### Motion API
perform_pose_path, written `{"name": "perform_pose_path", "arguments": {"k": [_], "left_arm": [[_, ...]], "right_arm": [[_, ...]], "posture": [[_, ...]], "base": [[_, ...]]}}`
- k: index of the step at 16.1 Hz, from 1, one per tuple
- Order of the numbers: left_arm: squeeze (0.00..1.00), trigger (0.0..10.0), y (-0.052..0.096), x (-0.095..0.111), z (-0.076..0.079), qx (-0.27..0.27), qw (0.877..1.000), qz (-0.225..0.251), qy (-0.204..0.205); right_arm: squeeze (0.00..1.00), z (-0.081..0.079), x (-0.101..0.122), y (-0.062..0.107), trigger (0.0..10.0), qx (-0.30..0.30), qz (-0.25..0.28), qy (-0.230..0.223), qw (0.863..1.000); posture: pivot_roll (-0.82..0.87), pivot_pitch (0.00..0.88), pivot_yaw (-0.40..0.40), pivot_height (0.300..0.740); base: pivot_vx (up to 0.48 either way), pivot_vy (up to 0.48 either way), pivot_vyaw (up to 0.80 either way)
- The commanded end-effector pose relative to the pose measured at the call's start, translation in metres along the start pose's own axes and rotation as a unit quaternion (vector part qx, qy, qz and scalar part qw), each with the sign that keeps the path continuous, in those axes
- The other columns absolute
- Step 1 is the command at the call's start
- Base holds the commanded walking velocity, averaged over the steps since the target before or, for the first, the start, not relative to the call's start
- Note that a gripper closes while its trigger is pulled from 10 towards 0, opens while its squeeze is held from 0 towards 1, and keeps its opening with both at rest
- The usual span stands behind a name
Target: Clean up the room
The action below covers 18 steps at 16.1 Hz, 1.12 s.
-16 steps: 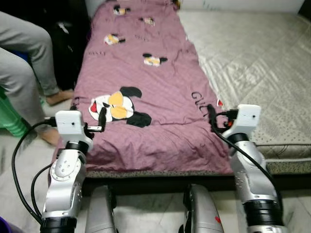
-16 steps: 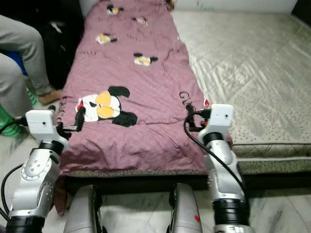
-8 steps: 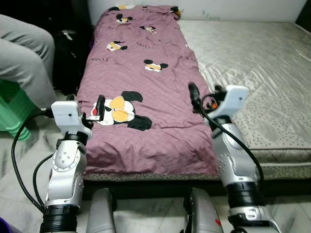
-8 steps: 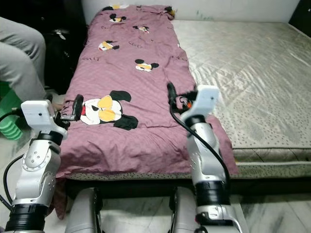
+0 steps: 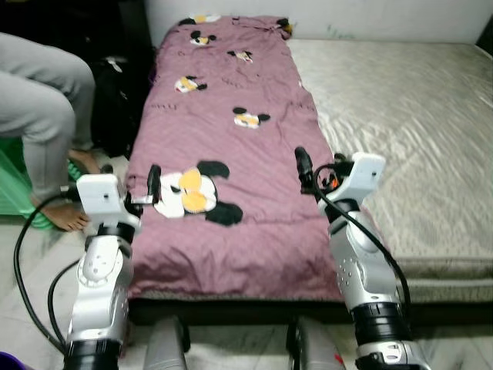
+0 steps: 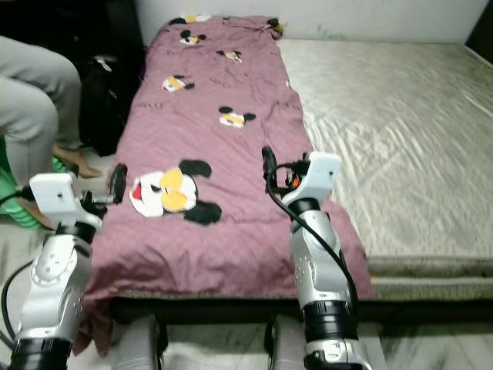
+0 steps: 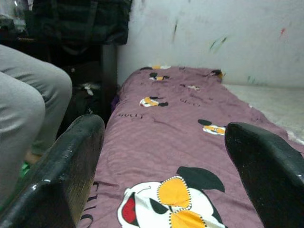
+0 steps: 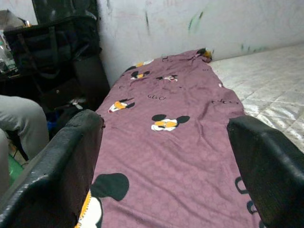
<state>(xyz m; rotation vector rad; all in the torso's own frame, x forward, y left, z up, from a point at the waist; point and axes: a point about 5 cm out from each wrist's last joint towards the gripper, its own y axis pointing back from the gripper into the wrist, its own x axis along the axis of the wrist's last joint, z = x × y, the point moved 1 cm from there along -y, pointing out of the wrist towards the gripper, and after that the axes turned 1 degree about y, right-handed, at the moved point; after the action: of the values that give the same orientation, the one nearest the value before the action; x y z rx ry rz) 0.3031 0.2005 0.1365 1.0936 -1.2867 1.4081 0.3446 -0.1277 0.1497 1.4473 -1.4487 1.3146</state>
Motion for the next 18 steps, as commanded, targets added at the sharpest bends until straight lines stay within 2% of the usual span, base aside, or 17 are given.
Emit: {"name": "perform_pose_path", "arguments": {"k": [1, 6, 8, 12, 18], "left_arm": [[0.00, 10.0, 0.001, 0.004, 0.003, -0.007, 1.000, 0.004, -0.003], [0.00, 10.0, 0.004, 0.003, 0.011, -0.013, 1.000, -0.007, 0.004], [0.00, 10.0, 0.007, 0.002, 0.012, -0.013, 1.000, -0.015, 0.006], [0.00, 10.0, 0.013, -0.003, 0.014, -0.004, 0.999, -0.034, 0.003], [0.00, 10.0, 0.021, -0.008, 0.015, -0.003, 0.999, -0.044, 0.002]], "right_arm": [[0.00, -0.003, 0.006, -0.002, 10.0, 0.004, 0.013, 0.008, 1.000], [0.00, 0.014, 0.005, 0.011, 10.0, -0.023, 0.006, 0.026, 0.999], [0.00, 0.019, 0.001, 0.021, 10.0, -0.035, -0.004, 0.033, 0.999], [0.00, 0.018, -0.006, 0.033, 10.0, -0.037, -0.023, 0.038, 0.998], [0.00, 0.019, -0.010, 0.042, 10.0, -0.039, -0.040, 0.061, 0.997]], "posture": [[-0.02, 0.000, -0.007, 0.693], [-0.03, 0.000, 0.002, 0.740], [-0.05, 0.021, 0.005, 0.740], [-0.05, 0.055, 0.000, 0.740], [-0.05, 0.070, -0.014, 0.740]], "base": [[0.000, 0.000, 0.00], [0.000, 0.000, 0.00], [0.000, 0.000, 0.00], [0.000, 0.000, 0.00], [0.000, 0.000, 0.00]]}}
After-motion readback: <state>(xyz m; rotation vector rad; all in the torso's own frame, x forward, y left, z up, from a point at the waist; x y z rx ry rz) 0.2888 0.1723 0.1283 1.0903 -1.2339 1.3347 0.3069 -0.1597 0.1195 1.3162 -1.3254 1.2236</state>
